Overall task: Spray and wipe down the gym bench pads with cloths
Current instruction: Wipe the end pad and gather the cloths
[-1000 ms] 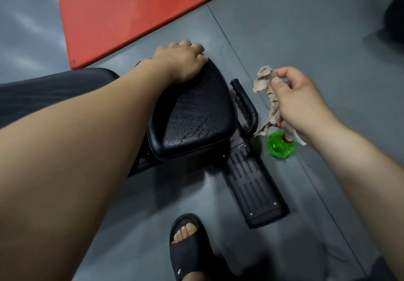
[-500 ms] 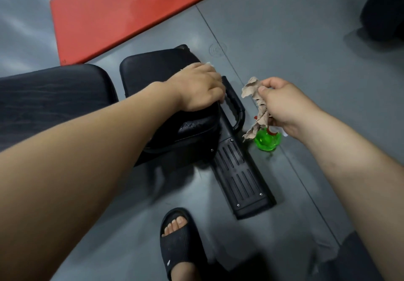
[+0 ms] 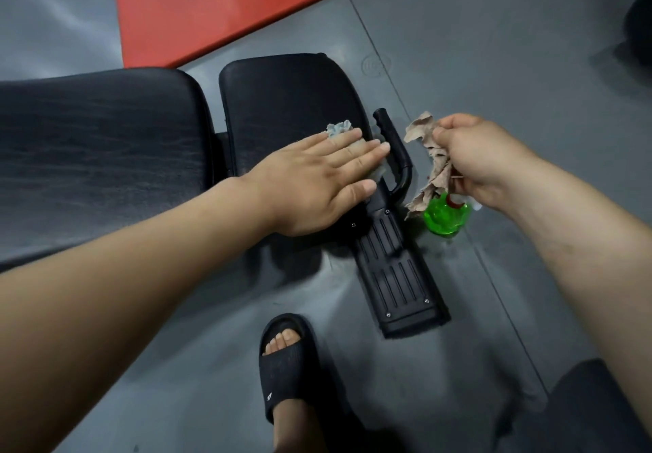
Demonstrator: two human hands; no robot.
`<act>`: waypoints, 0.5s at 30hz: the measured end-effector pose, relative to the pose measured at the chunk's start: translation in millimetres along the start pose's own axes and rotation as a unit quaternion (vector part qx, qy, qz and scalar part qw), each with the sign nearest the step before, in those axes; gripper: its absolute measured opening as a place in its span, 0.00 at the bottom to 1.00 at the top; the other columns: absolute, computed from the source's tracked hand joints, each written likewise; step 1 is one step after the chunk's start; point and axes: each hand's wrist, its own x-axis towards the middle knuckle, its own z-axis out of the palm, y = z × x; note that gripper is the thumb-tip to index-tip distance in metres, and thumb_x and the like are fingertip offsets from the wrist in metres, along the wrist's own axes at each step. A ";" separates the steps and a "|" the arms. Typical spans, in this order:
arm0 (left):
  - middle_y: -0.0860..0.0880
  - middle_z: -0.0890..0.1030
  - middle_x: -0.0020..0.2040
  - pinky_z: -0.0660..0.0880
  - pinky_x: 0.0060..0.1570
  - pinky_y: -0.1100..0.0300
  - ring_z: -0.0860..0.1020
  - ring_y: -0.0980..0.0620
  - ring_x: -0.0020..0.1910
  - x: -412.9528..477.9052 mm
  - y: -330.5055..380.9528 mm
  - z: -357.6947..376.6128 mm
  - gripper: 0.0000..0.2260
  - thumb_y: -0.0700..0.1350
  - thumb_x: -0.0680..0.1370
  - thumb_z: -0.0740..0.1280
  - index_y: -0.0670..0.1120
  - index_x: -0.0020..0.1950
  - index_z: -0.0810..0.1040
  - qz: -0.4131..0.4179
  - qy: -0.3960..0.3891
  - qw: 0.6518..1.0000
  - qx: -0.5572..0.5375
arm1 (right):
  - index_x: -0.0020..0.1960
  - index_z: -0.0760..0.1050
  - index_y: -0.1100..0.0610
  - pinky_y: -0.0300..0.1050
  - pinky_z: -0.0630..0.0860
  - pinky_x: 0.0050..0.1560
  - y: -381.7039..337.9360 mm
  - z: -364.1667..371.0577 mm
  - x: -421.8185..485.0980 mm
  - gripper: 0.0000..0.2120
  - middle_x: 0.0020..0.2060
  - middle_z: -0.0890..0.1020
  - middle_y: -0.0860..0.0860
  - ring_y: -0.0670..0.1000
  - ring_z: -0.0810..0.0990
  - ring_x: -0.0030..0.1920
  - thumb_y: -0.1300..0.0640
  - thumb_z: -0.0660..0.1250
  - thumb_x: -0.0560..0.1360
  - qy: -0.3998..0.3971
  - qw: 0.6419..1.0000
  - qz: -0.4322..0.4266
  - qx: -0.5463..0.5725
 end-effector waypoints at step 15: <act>0.54 0.56 0.83 0.43 0.80 0.43 0.45 0.51 0.82 100.9 -56.8 -23.4 0.24 0.59 0.85 0.43 0.57 0.81 0.60 -0.132 0.008 0.991 0.015 | 0.52 0.73 0.52 0.44 0.75 0.38 1.4 -1.3 15.2 0.09 0.33 0.73 0.50 0.47 0.72 0.29 0.61 0.56 0.85 0.024 0.999 0.030 0.023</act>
